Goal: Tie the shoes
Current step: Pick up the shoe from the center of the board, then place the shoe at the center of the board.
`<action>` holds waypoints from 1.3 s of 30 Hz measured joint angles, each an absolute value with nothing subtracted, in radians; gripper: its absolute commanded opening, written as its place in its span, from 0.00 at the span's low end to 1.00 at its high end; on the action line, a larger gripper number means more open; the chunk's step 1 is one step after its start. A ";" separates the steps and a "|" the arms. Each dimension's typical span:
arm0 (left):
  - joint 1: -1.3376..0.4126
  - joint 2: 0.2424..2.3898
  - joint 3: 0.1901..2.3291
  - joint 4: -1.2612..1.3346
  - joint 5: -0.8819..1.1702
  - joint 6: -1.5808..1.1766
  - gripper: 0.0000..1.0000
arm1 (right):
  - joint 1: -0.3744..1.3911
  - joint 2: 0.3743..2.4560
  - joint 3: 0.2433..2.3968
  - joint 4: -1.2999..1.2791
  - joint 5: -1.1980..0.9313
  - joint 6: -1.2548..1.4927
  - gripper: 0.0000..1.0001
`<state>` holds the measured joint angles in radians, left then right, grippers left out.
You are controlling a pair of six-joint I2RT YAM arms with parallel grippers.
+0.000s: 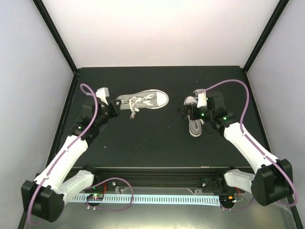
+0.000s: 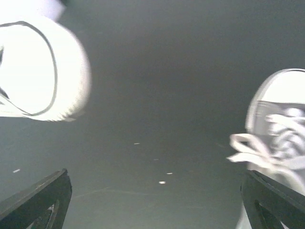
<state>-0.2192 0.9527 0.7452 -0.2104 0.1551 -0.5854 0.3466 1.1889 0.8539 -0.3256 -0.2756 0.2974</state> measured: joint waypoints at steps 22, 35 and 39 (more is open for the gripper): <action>-0.849 0.954 0.444 -0.175 -0.597 -1.189 0.01 | 0.417 1.151 0.739 -0.277 -0.527 0.383 0.96; -0.846 0.791 0.289 -0.162 -0.422 -1.168 0.88 | 0.620 1.359 0.735 -0.147 -0.455 0.634 0.91; -0.825 0.759 0.308 -0.199 -0.278 -1.032 0.99 | 0.656 1.449 0.751 -0.121 -0.409 0.714 0.91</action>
